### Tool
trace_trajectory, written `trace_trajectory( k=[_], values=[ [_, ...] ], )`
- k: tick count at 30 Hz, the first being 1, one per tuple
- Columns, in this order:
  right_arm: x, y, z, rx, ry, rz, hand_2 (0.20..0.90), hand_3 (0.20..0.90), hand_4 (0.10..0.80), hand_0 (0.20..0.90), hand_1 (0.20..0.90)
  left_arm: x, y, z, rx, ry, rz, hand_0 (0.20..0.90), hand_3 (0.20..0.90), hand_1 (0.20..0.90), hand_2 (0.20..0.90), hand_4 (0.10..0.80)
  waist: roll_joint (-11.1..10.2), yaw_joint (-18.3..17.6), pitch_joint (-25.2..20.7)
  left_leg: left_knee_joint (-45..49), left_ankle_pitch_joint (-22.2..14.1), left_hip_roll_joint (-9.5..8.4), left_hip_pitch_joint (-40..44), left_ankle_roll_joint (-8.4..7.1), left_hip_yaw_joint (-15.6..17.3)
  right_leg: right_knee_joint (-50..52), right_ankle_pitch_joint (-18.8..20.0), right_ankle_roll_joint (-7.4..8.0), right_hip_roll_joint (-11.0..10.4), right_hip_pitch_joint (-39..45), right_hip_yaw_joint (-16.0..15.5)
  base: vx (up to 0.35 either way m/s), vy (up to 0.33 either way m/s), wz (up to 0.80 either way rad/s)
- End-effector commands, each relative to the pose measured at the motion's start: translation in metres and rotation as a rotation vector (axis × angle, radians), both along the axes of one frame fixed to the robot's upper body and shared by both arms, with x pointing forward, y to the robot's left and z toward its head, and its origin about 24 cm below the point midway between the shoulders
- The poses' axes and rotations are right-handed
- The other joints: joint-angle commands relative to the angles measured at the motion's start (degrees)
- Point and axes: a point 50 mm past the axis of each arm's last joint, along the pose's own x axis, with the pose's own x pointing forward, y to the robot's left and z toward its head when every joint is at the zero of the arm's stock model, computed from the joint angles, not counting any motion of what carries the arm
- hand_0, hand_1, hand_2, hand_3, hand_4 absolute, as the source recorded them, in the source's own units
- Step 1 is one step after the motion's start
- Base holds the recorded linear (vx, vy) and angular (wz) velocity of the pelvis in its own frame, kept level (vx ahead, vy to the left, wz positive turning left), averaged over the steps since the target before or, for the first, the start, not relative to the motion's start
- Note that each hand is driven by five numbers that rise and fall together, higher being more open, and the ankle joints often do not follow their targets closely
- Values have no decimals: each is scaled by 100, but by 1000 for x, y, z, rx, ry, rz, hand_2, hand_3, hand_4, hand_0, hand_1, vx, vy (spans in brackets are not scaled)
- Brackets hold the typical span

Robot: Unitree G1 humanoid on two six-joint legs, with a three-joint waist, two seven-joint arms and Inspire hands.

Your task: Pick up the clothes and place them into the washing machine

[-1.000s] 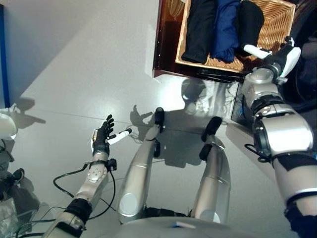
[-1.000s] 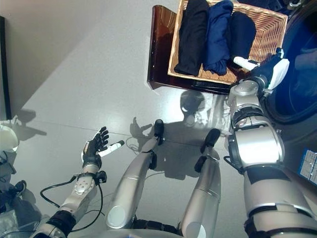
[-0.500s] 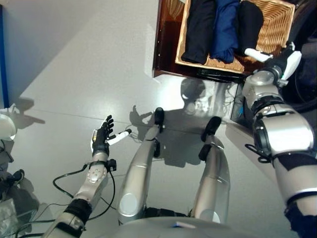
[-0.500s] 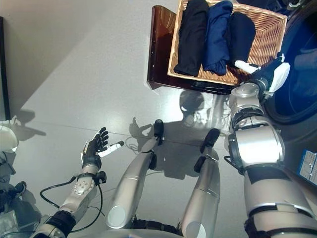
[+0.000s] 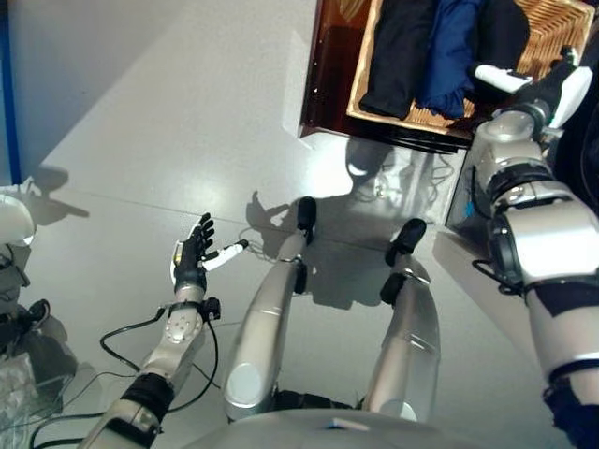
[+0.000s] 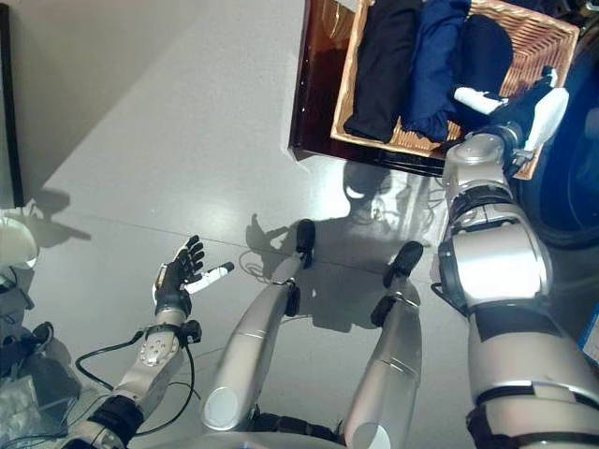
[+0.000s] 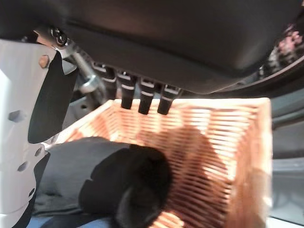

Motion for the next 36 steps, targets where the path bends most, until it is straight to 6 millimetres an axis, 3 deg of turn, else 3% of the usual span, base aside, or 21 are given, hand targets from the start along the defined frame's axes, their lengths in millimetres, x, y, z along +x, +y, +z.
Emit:
trace_trajectory(
  k=[1,2,3,4,8,9,10,11,12,13,29,36],
  values=[
    [-13,-20,59,-146,-136,-77,842,842,759,842,842,-6,33,13,59,-71,88,900,900,900,900,800,125,124,-147,714,-889,-22,-348,-483,74,191,-756,183,4,207,-14,1,11,7],
    [-14,-22,62,-153,-132,-84,730,730,678,730,730,-6,33,14,62,-76,85,900,900,900,900,800,135,141,-159,688,-885,-25,-349,-483,64,187,-752,191,-3,199,-14,0,0,0],
    [-15,-23,66,-161,-131,-89,488,488,506,488,488,-5,33,16,60,-84,83,900,900,900,900,800,142,161,-162,661,-868,-35,-354,-488,56,168,-739,194,-9,196,-23,0,0,0],
    [-16,-24,69,-175,-126,-90,395,395,439,395,395,-5,34,17,55,-91,87,900,900,900,900,800,156,197,-174,629,-846,-40,-368,-496,49,143,-726,196,-20,184,-31,0,0,0],
    [-22,-34,78,-200,-110,-114,389,389,435,389,389,-5,34,20,54,-103,79,900,900,900,900,800,212,291,-187,561,-776,-59,-412,-522,8,101,-716,210,-33,156,-55,-5,-4,3],
    [-22,-35,78,-204,-101,-114,442,442,473,442,442,-5,35,21,56,-105,76,900,900,900,900,800,224,309,-194,556,-764,-61,-423,-525,-3,112,-728,206,-34,144,-50,4,-9,11],
    [-23,-37,78,-213,-91,-115,420,420,457,420,420,-5,35,22,58,-110,71,900,900,900,900,800,235,328,-208,545,-754,-64,-428,-532,-11,112,-735,203,-36,135,-52,6,-10,13],
    [-24,-38,78,-218,-78,-119,310,310,378,310,310,-5,35,22,59,-112,67,900,900,900,900,800,247,347,-214,537,-745,-64,-440,-534,-24,115,-743,205,-47,128,-54,6,-11,10],
    [-24,-39,78,-222,-74,-121,293,293,367,293,293,-6,35,23,57,-113,68,900,900,900,900,800,250,357,-216,521,-742,-70,-439,-532,-37,117,-748,205,-48,124,-54,5,-2,6],
    [-25,-41,79,-224,-75,-124,200,200,300,200,200,-6,36,23,53,-113,72,900,900,900,900,800,257,370,-223,517,-736,-74,-443,-525,-44,130,-750,205,-53,107,-57,3,4,4],
    [-24,-42,69,-215,-49,-119,200,200,300,200,200,-12,39,17,56,-85,79,900,900,900,900,800,353,373,-190,499,-681,-89,-476,-506,-42,266,-783,191,-50,2,8,-2,4,1],
    [-22,-43,50,-155,-57,-114,200,200,300,200,200,-14,39,12,75,-59,68,900,900,900,900,800,337,290,-234,474,-685,-72,-298,-523,1,240,-769,190,-41,142,30,1,-1,-1]
  ],
)
